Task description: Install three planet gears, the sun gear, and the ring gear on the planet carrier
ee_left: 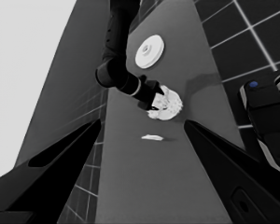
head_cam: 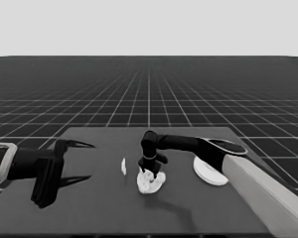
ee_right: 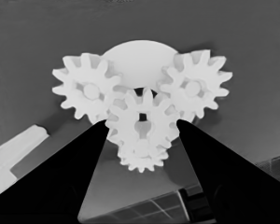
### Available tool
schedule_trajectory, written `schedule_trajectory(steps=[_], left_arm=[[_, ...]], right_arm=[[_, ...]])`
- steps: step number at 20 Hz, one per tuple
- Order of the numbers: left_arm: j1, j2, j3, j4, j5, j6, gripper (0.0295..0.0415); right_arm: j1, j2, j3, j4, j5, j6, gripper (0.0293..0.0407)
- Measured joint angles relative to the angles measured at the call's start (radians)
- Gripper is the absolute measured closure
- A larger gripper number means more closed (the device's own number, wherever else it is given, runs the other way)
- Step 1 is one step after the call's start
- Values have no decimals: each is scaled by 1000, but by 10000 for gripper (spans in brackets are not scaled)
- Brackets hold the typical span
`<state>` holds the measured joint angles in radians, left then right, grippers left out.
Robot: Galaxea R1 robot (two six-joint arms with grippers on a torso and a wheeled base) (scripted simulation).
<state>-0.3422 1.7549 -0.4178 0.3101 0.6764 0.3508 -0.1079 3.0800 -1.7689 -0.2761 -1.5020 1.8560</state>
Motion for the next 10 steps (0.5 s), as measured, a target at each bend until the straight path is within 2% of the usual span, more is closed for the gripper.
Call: schedule_trajectory(steps=[10], left_arm=[[0,0,0,0,0,0,326]], right_arm=[[0,0,0,0,0,105,391]])
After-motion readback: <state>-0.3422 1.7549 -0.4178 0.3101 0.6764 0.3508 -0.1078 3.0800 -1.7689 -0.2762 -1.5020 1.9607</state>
